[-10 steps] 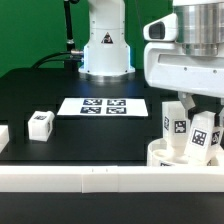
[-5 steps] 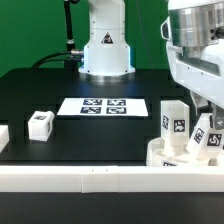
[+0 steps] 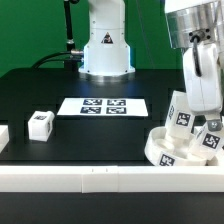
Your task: Assemble stool
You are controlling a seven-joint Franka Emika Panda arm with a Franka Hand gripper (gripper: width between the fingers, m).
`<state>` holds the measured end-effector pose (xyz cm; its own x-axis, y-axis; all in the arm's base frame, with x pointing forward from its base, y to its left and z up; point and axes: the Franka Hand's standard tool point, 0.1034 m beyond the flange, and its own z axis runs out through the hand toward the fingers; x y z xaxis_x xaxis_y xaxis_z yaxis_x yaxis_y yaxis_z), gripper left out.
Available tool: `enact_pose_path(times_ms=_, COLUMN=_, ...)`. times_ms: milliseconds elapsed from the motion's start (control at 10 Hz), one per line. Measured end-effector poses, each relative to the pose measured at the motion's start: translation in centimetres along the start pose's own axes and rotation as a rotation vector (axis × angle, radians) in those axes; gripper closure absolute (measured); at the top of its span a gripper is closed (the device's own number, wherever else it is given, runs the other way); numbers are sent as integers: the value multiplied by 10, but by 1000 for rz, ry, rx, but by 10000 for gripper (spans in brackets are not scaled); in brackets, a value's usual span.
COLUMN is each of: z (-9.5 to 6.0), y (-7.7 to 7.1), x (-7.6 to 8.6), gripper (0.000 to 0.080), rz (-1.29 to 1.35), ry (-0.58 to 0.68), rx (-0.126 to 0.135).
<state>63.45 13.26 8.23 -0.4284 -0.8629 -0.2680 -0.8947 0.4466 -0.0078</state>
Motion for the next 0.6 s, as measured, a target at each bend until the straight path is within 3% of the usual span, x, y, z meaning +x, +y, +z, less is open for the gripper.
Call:
enact_pose_path(times_ms=300, z=0, y=0, x=-1, gripper=465, rz=14, ry=-7, rx=3)
enact_pose_path(times_ms=400, z=-2, y=0, x=-1, gripper=385, rz=-6, ry=-9, rx=4)
enact_pose_path(times_ms=500, z=-10, y=-5, x=-1, gripper=218, rz=-44, ry=-15, rx=16)
enact_pose_path(times_ms=600, z=-19, y=-7, x=2, gripper=218, rz=-69, ry=-21, rx=25)
